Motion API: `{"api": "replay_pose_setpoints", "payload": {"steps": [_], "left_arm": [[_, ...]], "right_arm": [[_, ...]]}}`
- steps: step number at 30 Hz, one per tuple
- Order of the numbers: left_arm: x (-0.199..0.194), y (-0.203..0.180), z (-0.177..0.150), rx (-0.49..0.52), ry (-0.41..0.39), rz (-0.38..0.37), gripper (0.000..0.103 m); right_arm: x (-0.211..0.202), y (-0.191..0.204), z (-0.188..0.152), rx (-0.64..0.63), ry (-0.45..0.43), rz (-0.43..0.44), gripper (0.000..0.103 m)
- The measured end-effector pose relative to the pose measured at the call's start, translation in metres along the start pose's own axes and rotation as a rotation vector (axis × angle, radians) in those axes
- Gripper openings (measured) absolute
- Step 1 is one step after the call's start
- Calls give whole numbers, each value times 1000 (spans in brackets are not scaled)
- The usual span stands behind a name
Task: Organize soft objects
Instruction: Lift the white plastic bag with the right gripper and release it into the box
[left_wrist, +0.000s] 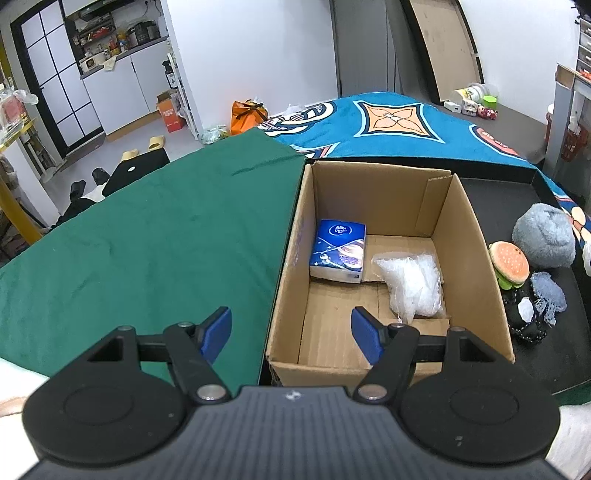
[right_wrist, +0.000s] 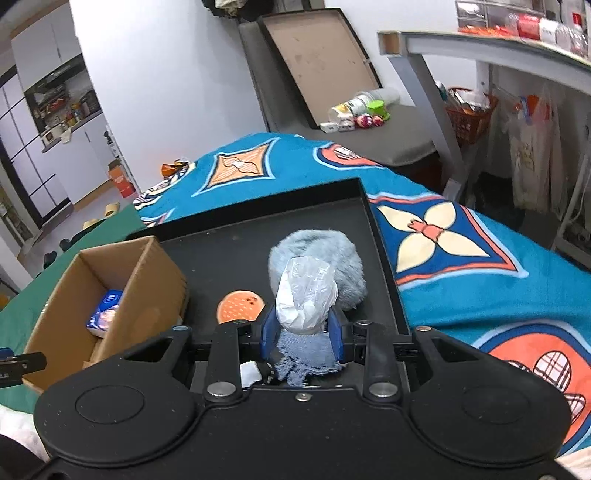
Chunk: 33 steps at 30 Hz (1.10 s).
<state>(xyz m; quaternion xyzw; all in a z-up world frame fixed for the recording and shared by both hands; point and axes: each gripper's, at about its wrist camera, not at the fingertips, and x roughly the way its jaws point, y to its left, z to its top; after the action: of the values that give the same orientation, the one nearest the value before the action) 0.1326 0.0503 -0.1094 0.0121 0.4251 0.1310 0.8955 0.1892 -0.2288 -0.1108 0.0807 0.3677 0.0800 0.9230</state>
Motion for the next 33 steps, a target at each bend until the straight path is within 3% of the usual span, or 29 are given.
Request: {"api": "replay_pose_setpoints", "payload": {"steps": [13, 24, 33], "left_arm": [[-3, 13, -4, -45, -24, -53, 66], [4, 22, -4, -90, -3, -99, 46], [12, 28, -6, -120, 33, -126, 23]], "right_arm": [[-14, 50, 11, -91, -30, 59, 30], [-15, 98, 22, -172, -49, 95, 30], [-16, 134, 25, -226, -62, 128, 30]]}}
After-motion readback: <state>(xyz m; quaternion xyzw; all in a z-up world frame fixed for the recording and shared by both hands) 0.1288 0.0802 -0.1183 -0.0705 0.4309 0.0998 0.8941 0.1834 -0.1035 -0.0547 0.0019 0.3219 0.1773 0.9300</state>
